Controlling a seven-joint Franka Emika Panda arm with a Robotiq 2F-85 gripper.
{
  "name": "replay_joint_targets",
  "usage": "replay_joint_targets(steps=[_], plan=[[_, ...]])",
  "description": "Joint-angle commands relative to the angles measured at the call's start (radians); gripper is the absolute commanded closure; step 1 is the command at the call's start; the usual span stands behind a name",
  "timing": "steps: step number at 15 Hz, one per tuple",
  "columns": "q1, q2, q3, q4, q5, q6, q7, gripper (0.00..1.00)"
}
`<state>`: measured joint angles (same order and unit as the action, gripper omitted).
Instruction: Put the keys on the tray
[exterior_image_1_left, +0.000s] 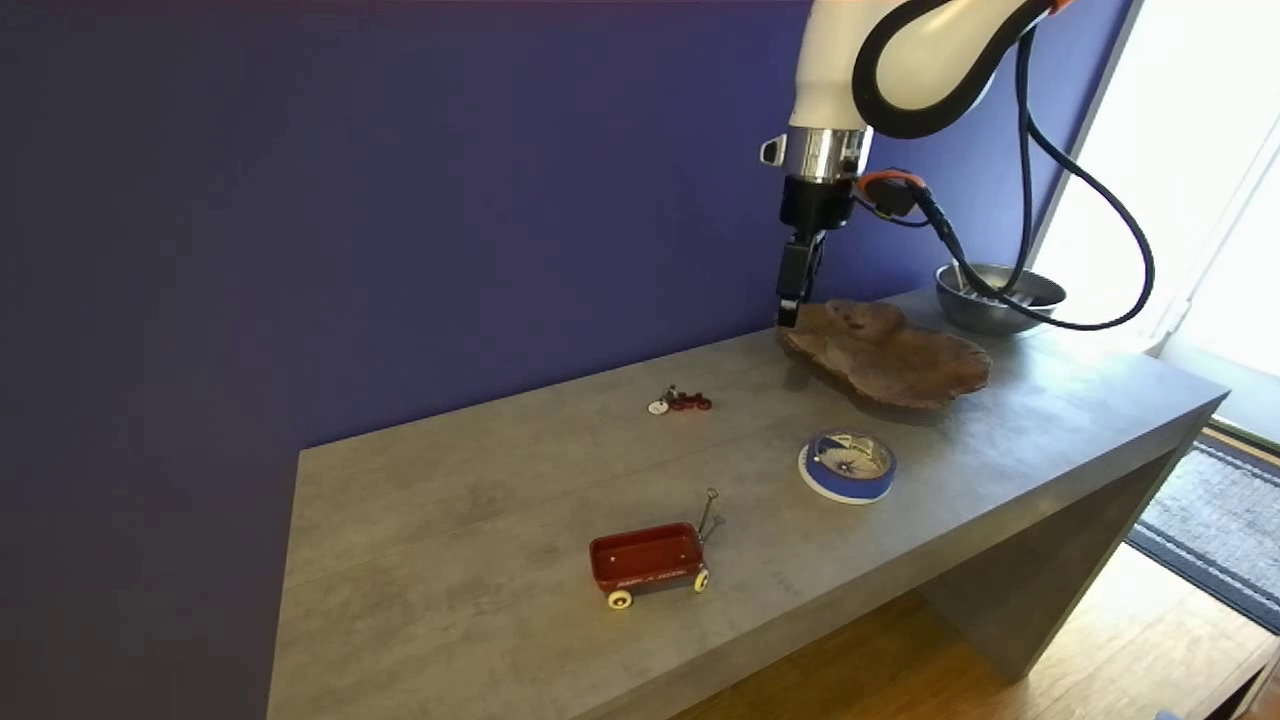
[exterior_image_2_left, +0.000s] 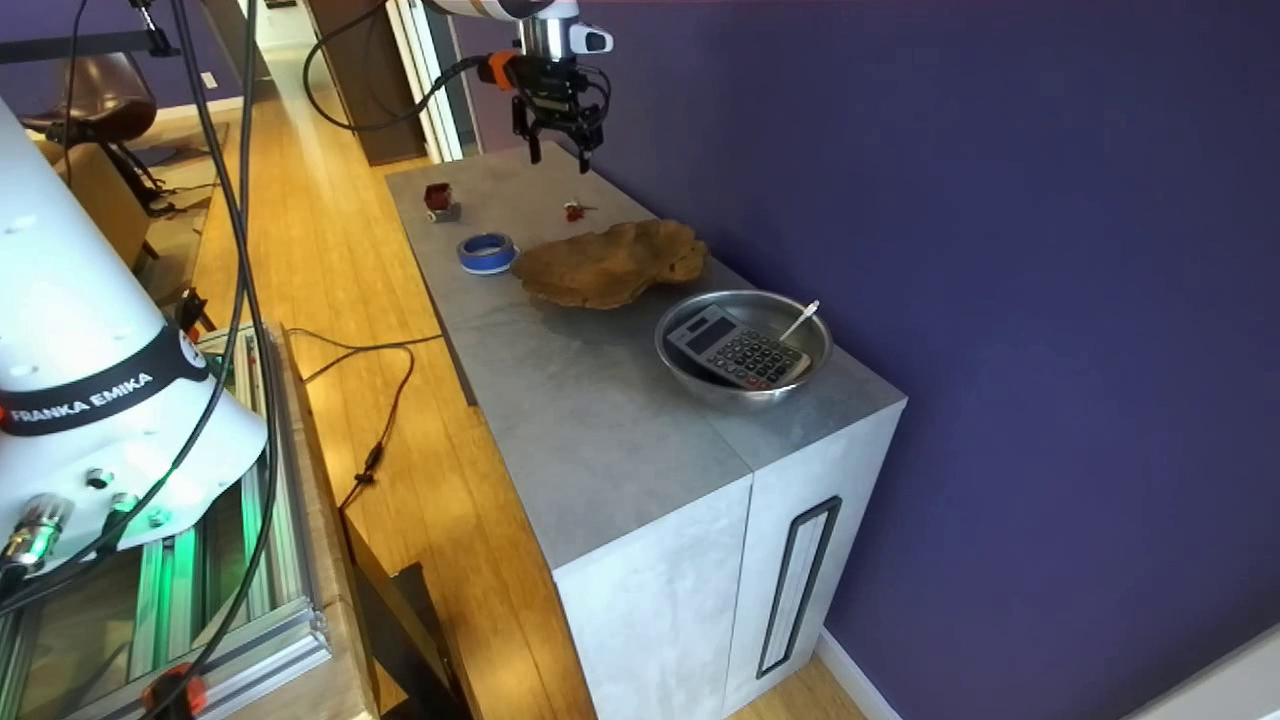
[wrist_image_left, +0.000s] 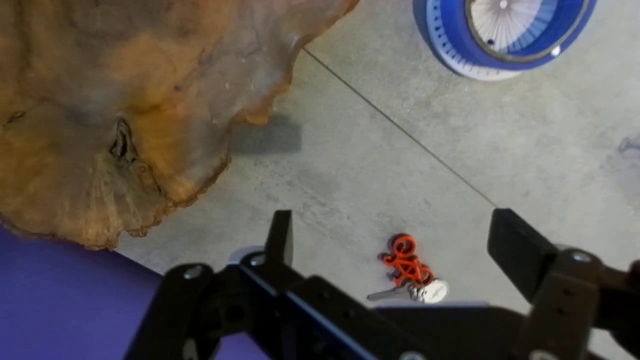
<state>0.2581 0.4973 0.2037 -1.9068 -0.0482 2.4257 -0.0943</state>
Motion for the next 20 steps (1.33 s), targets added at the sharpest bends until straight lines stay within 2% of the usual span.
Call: replay_joint_targets(steps=[1,5,7,10,11,12,14,15,16,20], plan=[[0.041,0.042,-0.025,-0.019,0.003,0.191,0.160,0.00],[0.101,0.105,-0.051,-0.037,-0.019,0.405,0.241,0.00],[0.124,0.167,-0.057,0.010,-0.024,0.415,0.225,0.00],[0.195,0.247,-0.112,0.100,-0.054,0.377,0.247,0.00],[0.230,0.254,-0.150,0.119,-0.069,0.355,0.277,0.00],[0.169,0.212,-0.090,0.046,-0.037,0.388,0.222,0.00],[0.203,0.242,-0.122,0.082,-0.050,0.384,0.246,0.00],[0.144,0.265,-0.048,0.092,-0.009,0.449,0.194,0.00],[0.163,0.286,-0.067,0.114,-0.008,0.483,0.223,0.00],[0.144,0.320,-0.046,0.127,0.018,0.636,0.231,0.00]])
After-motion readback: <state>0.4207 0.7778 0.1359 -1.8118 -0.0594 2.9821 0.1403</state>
